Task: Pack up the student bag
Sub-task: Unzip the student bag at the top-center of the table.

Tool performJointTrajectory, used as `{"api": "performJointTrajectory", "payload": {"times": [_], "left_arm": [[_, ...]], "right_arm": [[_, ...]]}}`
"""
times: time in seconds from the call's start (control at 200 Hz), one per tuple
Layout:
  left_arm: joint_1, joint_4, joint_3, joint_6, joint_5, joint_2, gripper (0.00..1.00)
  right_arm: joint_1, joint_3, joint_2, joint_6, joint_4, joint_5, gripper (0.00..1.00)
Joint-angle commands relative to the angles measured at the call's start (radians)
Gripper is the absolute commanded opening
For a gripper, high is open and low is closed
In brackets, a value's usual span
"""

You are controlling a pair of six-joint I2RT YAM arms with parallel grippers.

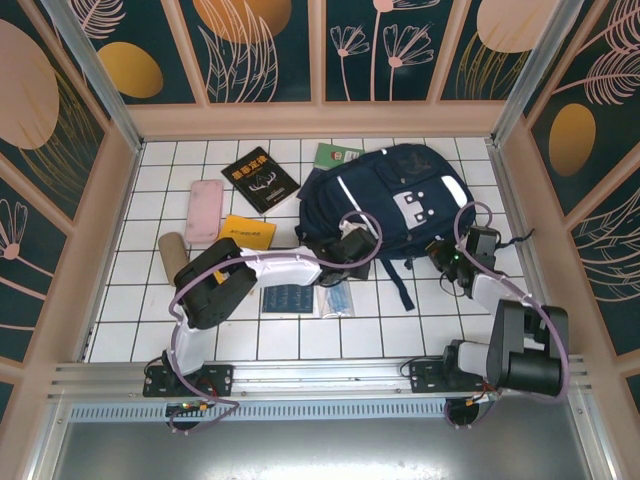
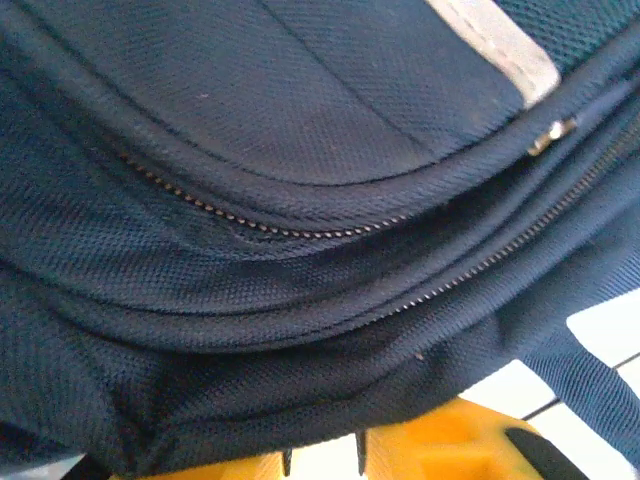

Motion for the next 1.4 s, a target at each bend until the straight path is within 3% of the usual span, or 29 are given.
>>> {"api": "performJointTrajectory", "payload": {"times": [0.0,0.175,0.41,0.625,0.891,1.076,1.396], "left_arm": [[0.047,-0.021,0.044,0.011,-0.119,-0.029,0.26],[0.067,-0.025,0.059,0.064,-0.165,-0.045,0.28],[0.079,-0.017,0.087,0.090,-0.157,-0.007,0.28],[0.079,0.009,0.098,0.111,-0.056,0.020,0.28],[0.051,0.070,0.079,0.165,0.065,0.001,0.28],[0.027,0.030,0.139,0.197,0.034,0.026,0.25],[0.027,0.033,0.069,0.177,-0.060,-0.052,0.26]], "right_arm": [[0.041,0.069,-0.105,-0.008,-0.091,-0.013,0.00],[0.111,0.125,-0.152,-0.009,-0.205,0.050,0.00],[0.121,0.130,-0.031,-0.049,-0.160,0.108,0.00],[0.119,0.169,0.112,-0.079,-0.123,0.132,0.00],[0.118,0.208,0.180,-0.088,-0.107,0.138,0.00],[0.142,0.271,0.104,-0.075,-0.171,0.120,0.00],[0.184,0.258,-0.075,-0.005,-0.236,0.112,0.00]]}}
